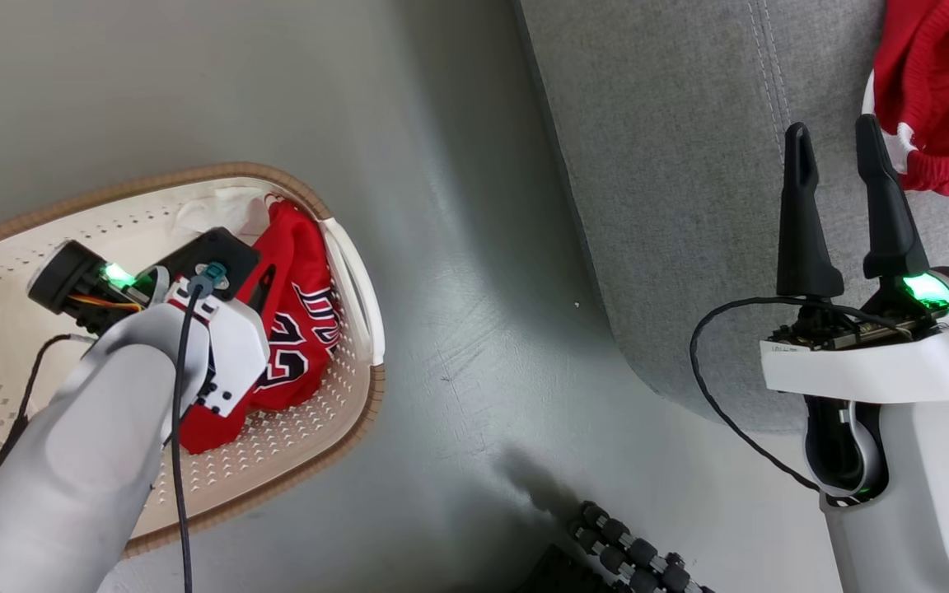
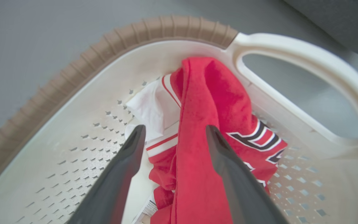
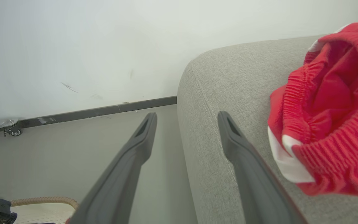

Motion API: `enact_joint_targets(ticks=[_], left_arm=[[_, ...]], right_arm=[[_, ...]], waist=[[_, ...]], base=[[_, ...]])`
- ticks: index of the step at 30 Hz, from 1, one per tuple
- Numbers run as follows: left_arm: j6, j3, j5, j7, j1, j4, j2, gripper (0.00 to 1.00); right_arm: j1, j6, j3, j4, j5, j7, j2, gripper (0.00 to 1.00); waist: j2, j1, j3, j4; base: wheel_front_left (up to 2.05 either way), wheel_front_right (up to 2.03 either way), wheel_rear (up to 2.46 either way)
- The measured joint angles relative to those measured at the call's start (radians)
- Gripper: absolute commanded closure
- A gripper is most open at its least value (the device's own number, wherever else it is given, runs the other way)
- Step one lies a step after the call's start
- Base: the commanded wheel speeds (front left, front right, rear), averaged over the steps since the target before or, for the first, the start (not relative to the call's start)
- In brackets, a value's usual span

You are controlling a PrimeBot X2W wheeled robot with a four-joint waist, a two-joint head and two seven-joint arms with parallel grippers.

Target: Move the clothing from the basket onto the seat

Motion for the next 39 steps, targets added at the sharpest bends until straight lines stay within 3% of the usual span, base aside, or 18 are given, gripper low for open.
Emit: enact_joint_targets(ticks=[16,17,18,19,20,22,39], left_arm=[[-0.013,-0.031,0.026,-0.034,-0.06,0.003,-0.006,0.0],[-0.019,-0.034,0.028,-0.038,-0.062,0.003,-0.008,0.23],[-0.022,-0.038,0.032,-0.041,-0.062,0.004,-0.012,0.52],[-0.022,-0.041,0.035,-0.047,-0.062,0.004,-0.015,0.65],[-0.023,-0.046,0.036,-0.052,-0.062,0.004,-0.018,0.65],[-0.024,-0.051,0.042,-0.055,-0.062,0.005,-0.022,0.98],[-0.029,-0.059,0.044,-0.124,-0.062,0.017,-0.027,1.0]], right_arm=[[-0.04,0.0,0.015,0.015,0.024,-0.001,0.001,0.0],[-0.04,0.0,0.015,0.015,0.024,-0.001,0.001,0.0],[-0.04,0.0,0.015,0.015,0.024,-0.001,0.001,0.0],[-0.04,0.0,0.015,0.015,0.024,-0.001,0.001,0.0],[-0.04,0.0,0.013,0.015,0.024,-0.001,0.001,0.0],[-0.04,0.0,0.008,0.016,0.024,-0.001,0.001,0.0],[-0.061,0.0,-0.016,0.026,0.023,-0.001,0.001,0.0]], waist=[[0.0,0.0,0.036,-0.031],[0.0,0.0,0.037,-0.031],[0.0,0.0,0.038,-0.032],[0.0,0.0,0.038,-0.032],[0.0,0.0,0.038,-0.032],[-0.0001,0.0,0.038,-0.031],[0.0,0.0,0.021,-0.004]], base=[[0.0,0.0,0.0],[0.0,0.0,0.0],[0.0,0.0,0.0],[0.0,0.0,0.0],[0.0,0.0,0.0],[0.0,0.0,0.0],[0.0,0.0,0.0]])
